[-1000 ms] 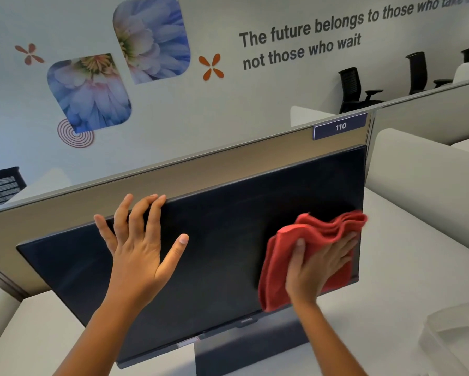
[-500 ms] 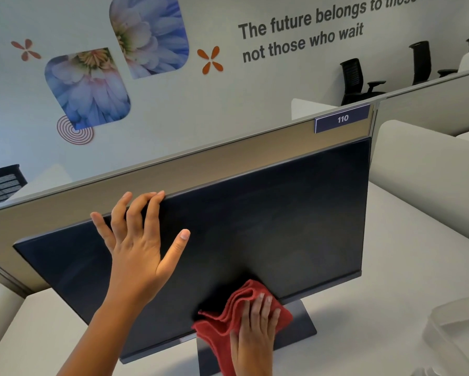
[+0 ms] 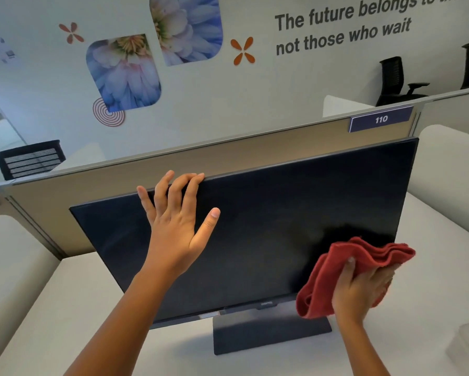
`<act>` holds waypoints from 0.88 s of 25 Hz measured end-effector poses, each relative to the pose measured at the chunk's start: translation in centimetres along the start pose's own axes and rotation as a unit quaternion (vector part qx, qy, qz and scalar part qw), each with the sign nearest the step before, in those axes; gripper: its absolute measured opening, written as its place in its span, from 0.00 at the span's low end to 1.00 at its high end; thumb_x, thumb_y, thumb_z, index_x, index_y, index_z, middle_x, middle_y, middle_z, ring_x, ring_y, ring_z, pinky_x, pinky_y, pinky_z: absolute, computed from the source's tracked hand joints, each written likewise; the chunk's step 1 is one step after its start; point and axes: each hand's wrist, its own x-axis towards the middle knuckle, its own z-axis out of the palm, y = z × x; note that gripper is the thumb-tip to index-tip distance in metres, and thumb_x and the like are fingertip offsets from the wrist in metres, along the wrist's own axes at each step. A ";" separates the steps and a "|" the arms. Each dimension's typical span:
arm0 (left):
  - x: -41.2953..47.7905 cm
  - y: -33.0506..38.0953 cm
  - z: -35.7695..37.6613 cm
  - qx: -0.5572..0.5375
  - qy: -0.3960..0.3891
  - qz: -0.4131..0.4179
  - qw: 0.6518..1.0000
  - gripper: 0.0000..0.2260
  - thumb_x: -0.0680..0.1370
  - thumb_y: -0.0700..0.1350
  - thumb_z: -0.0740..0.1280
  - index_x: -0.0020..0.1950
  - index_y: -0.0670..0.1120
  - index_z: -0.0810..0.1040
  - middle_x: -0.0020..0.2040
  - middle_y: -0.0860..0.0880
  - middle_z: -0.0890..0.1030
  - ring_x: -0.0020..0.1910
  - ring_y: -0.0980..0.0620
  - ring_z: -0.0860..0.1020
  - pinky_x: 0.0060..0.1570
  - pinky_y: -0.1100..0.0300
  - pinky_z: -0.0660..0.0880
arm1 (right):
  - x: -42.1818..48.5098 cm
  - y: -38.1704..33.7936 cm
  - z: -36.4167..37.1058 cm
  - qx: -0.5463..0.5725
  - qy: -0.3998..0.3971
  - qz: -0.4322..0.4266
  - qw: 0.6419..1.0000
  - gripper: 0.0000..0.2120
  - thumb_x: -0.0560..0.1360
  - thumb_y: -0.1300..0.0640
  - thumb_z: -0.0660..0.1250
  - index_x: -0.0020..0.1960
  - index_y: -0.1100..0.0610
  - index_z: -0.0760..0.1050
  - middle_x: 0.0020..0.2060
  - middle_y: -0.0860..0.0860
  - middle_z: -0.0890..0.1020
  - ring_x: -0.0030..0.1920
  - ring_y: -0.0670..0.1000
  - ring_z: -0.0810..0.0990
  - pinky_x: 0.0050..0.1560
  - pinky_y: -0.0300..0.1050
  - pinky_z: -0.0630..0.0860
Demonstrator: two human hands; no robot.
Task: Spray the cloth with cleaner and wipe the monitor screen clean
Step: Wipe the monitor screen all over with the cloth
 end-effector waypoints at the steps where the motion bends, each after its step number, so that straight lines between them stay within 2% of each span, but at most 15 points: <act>1: 0.0 0.0 0.1 0.001 0.002 0.001 1.000 0.25 0.76 0.60 0.51 0.71 0.52 0.60 0.68 0.51 0.63 0.74 0.50 0.48 0.70 0.47 0.28 | -0.5 -0.8 0.3 0.006 -0.008 -0.006 1.000 0.44 0.75 0.31 0.45 0.76 0.61 0.39 0.76 0.63 0.44 0.76 0.62 0.45 0.75 0.59 0.46; 4: 0.0 -0.1 0.2 0.001 0.007 -0.002 1.000 0.24 0.77 0.61 0.51 0.71 0.52 0.60 0.68 0.52 0.62 0.74 0.50 0.48 0.70 0.47 0.28 | -3.8 -4.1 1.8 0.004 -0.050 -0.026 0.998 0.46 0.74 0.28 0.43 0.76 0.62 0.36 0.75 0.63 0.41 0.76 0.62 0.41 0.74 0.62 0.44; 7: 0.0 0.0 0.2 -0.004 0.009 -0.008 1.000 0.24 0.77 0.60 0.51 0.71 0.53 0.60 0.67 0.53 0.63 0.74 0.51 0.49 0.70 0.47 0.28 | -7.8 -7.5 3.4 -0.044 -0.103 -0.104 0.988 0.46 0.74 0.29 0.44 0.75 0.61 0.35 0.74 0.64 0.38 0.74 0.66 0.39 0.73 0.67 0.44; 10: -0.2 -0.1 0.0 -0.014 0.005 -0.011 1.000 0.24 0.77 0.60 0.51 0.71 0.53 0.60 0.67 0.53 0.64 0.74 0.52 0.49 0.70 0.47 0.28 | -12.4 -9.8 5.6 -0.113 -0.171 -0.221 0.953 0.51 0.71 0.26 0.48 0.75 0.65 0.44 0.74 0.69 0.43 0.73 0.71 0.40 0.71 0.68 0.39; 12: -0.3 -0.1 -0.1 -0.016 0.004 -0.012 1.000 0.24 0.77 0.60 0.50 0.71 0.53 0.60 0.67 0.53 0.64 0.74 0.52 0.49 0.70 0.47 0.28 | -15.5 -10.6 7.1 -0.182 -0.221 -0.343 0.895 0.52 0.68 0.23 0.48 0.74 0.63 0.52 0.72 0.70 0.51 0.73 0.71 0.40 0.70 0.69 0.38; 15: -0.3 0.0 0.0 -0.019 0.005 -0.014 1.000 0.24 0.77 0.60 0.51 0.71 0.53 0.60 0.67 0.53 0.64 0.74 0.51 0.50 0.71 0.47 0.29 | -18.5 -10.6 9.0 -0.249 -0.279 -0.525 0.765 0.46 0.66 0.23 0.52 0.73 0.54 0.61 0.72 0.58 0.62 0.74 0.66 0.36 0.69 0.67 0.39; 17: -0.3 -0.1 -0.1 -0.023 0.007 -0.014 1.000 0.24 0.77 0.59 0.51 0.71 0.53 0.61 0.67 0.53 0.64 0.74 0.51 0.50 0.71 0.46 0.29 | -18.9 -10.1 9.9 -0.255 -0.272 -0.606 0.703 0.44 0.67 0.25 0.54 0.74 0.50 0.58 0.74 0.51 0.61 0.75 0.62 0.39 0.71 0.63 0.38; 19: -0.4 -0.2 -0.1 -0.028 0.006 -0.015 0.999 0.24 0.77 0.59 0.50 0.71 0.53 0.61 0.67 0.53 0.64 0.74 0.51 0.51 0.71 0.47 0.30 | -18.3 -9.8 10.1 -0.246 -0.232 -0.664 0.666 0.40 0.71 0.28 0.52 0.76 0.49 0.52 0.76 0.47 0.57 0.77 0.56 0.45 0.73 0.59 0.38; 20: -0.4 -0.2 -0.2 -0.030 0.004 -0.013 0.999 0.24 0.77 0.59 0.50 0.71 0.53 0.61 0.67 0.54 0.64 0.74 0.51 0.50 0.71 0.47 0.29 | -17.7 -9.7 9.9 -0.236 -0.204 -0.679 0.664 0.38 0.74 0.30 0.51 0.77 0.49 0.49 0.76 0.45 0.57 0.77 0.54 0.46 0.74 0.57 0.38; 21: -0.3 -0.1 -0.2 -0.032 0.002 -0.011 0.999 0.24 0.77 0.59 0.50 0.71 0.53 0.61 0.67 0.54 0.63 0.74 0.51 0.50 0.71 0.47 0.29 | -17.0 -9.8 9.6 -0.218 -0.174 -0.679 0.679 0.35 0.76 0.33 0.50 0.76 0.49 0.47 0.75 0.44 0.58 0.77 0.52 0.46 0.74 0.55 0.38; 22: -0.2 0.0 -0.2 -0.036 0.001 -0.008 0.999 0.23 0.77 0.58 0.49 0.71 0.53 0.61 0.67 0.55 0.63 0.74 0.52 0.50 0.71 0.47 0.29 | -16.1 -9.9 9.3 -0.198 -0.148 -0.661 0.708 0.33 0.76 0.34 0.50 0.76 0.49 0.48 0.75 0.43 0.60 0.77 0.51 0.46 0.75 0.54 0.38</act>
